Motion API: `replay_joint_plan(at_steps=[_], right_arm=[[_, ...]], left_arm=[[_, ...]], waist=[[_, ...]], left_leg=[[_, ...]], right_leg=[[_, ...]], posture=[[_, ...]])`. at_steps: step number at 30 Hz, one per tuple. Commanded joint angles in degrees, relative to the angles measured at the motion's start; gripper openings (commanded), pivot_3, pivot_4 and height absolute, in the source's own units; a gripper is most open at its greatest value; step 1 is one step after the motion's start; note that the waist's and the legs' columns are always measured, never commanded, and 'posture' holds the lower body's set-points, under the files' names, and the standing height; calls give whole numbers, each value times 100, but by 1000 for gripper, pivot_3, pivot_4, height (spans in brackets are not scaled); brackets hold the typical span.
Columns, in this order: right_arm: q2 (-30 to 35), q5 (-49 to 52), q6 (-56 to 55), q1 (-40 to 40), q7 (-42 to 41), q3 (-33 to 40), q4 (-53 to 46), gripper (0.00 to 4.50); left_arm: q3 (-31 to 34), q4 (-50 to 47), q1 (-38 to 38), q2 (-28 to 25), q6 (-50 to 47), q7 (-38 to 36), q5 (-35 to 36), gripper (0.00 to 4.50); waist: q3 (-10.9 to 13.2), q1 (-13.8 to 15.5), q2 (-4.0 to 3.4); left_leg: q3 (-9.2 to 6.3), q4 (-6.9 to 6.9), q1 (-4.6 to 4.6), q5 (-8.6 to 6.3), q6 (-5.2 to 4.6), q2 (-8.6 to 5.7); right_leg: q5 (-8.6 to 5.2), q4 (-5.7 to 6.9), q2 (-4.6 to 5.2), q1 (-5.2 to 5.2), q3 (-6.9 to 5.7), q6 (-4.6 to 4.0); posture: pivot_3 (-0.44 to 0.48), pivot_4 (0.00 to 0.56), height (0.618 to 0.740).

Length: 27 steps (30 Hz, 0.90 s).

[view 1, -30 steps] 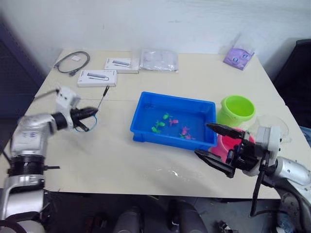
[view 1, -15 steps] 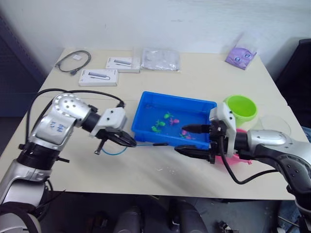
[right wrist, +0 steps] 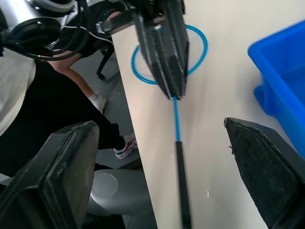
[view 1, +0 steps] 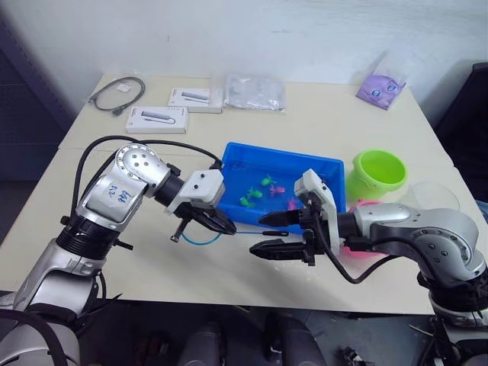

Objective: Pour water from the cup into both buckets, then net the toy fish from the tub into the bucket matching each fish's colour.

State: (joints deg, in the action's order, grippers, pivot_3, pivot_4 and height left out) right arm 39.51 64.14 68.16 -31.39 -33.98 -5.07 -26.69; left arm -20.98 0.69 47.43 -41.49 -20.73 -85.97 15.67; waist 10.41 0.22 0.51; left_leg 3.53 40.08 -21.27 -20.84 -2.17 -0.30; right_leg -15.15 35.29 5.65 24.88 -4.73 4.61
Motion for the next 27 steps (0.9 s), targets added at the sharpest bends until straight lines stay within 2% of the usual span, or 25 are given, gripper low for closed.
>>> replay_joint_plan(at_steps=[1,11,13,15,18,21,22,25,27], right_arm=[[-127,48,23,-18,45,99,-26,4500],[-351,-160,-146,182,25,219,77,4500],[-406,-199,-195,224,13,245,97,3960],[-444,-242,-236,263,14,262,100,3228],[-487,-273,-263,312,18,294,92,1843],[-500,-370,-394,376,-47,266,52,238],[-502,-409,-448,422,-66,251,30,41],[-482,-522,-599,521,-143,227,-27,41],[-396,-673,-776,551,-302,191,-111,0]], left_arm=[[146,-184,45,-39,-30,-142,95,19],[176,-100,-6,-5,10,-59,50,19],[213,-36,-36,22,55,-1,44,0],[254,40,-71,42,129,59,20,0],[283,90,-116,26,221,57,-14,0],[370,41,-184,44,109,154,75,0],[399,12,-216,42,38,172,111,0],[512,-61,-287,43,-217,310,194,0],[720,-83,-318,118,-305,477,345,697]], waist=[[0,-4,0],[0,-16,0],[0,-15,0],[0,-15,0],[0,-15,0],[0,-19,0],[0,-18,0],[0,-17,0],[0,-17,0]], left_leg=[[0,0,0,0,0,0],[2,0,1,0,0,0],[2,0,2,0,0,0],[2,0,1,0,0,0],[2,1,2,0,0,0],[2,0,2,0,0,0],[2,0,2,0,0,0],[2,0,2,0,0,0],[2,1,1,0,0,0]], right_leg=[[0,1,-1,0,0,0],[0,6,-2,1,1,0],[0,6,-3,1,1,0],[0,6,-3,1,1,0],[0,7,-3,1,1,0],[0,7,-3,1,1,0],[0,7,-4,2,1,0],[0,7,-3,1,1,0],[0,7,-3,1,2,0]], posture=[[0,150,740],[0,150,740],[0,150,740],[0,150,740],[0,150,740],[0,150,740],[0,150,740],[0,150,740],[0,150,740]])
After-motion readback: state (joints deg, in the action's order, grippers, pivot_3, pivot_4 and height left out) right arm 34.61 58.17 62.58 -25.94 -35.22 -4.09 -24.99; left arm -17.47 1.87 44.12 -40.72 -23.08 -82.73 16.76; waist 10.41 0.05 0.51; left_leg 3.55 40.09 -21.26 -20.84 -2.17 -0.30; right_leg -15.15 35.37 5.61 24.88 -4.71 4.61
